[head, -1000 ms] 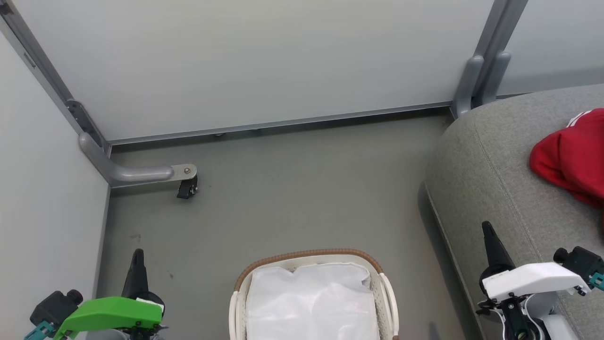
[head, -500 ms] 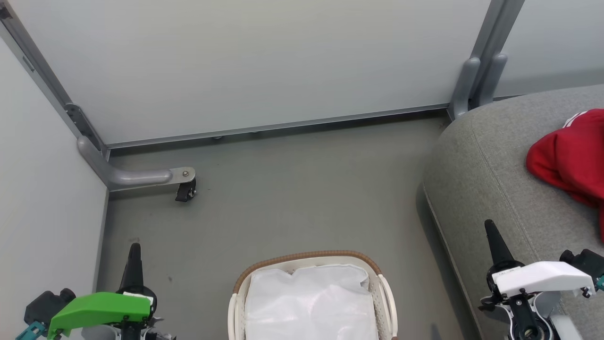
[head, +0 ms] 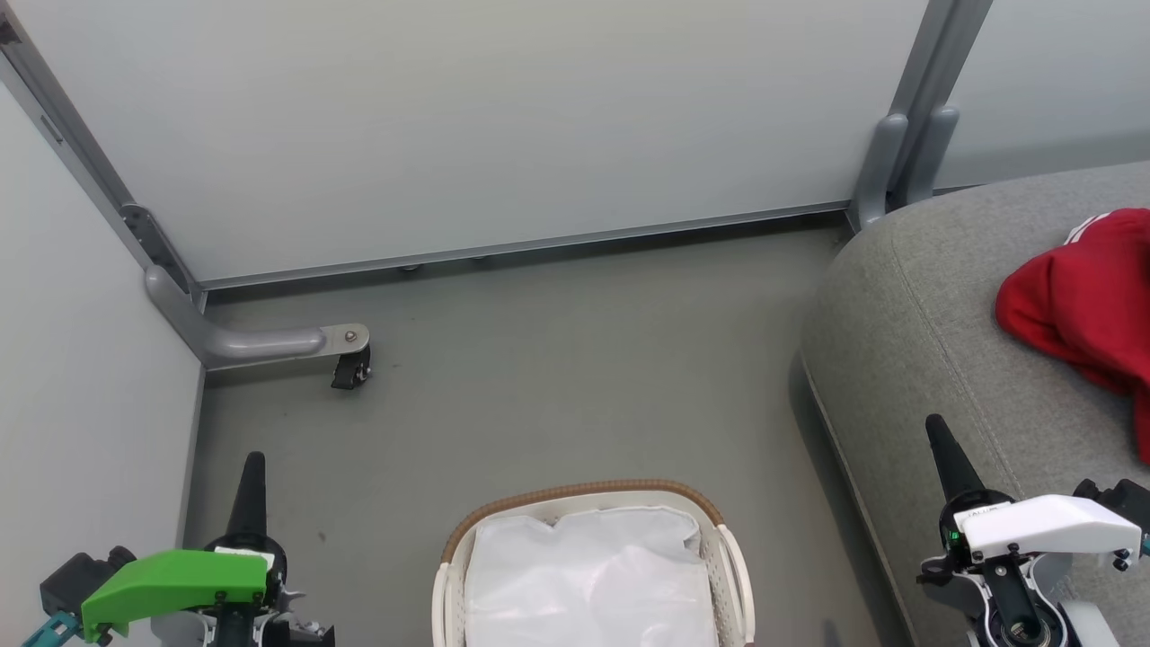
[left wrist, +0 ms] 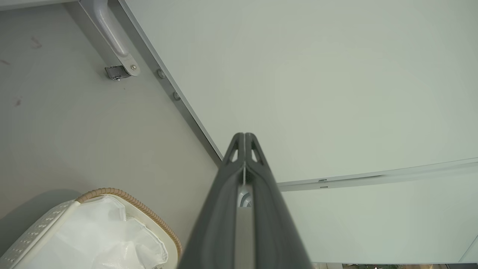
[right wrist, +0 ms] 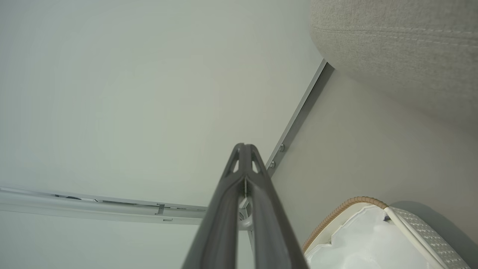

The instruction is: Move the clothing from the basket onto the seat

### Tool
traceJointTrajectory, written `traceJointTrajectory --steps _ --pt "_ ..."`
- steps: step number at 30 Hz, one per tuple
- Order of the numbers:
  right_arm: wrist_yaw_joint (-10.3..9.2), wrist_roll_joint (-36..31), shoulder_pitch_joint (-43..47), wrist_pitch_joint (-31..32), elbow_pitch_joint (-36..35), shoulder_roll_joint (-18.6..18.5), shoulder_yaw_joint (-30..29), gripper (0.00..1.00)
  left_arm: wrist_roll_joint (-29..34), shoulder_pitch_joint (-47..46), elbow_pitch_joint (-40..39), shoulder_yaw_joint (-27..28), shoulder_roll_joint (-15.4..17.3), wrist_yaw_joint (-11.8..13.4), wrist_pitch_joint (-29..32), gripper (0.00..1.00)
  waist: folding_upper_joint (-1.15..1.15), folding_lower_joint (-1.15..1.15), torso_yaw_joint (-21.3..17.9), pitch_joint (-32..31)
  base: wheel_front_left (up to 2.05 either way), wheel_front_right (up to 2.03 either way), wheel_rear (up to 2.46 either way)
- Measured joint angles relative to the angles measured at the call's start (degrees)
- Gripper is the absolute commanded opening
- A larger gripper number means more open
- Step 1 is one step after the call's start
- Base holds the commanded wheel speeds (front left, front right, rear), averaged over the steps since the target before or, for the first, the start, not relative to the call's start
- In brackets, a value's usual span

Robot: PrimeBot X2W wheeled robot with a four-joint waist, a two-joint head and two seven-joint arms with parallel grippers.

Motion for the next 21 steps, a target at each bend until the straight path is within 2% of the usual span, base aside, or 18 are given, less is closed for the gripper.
traceJointTrajectory --steps 21 --pt "0.0 9.84 -0.03 2.6 -0.94 -0.09 -0.87 0.0 -9.35 -0.72 -1.3 1.15 0.01 0.0 2.59 0.0 0.0 0.0 -0.52 -0.67 0.0 0.0 0.0"
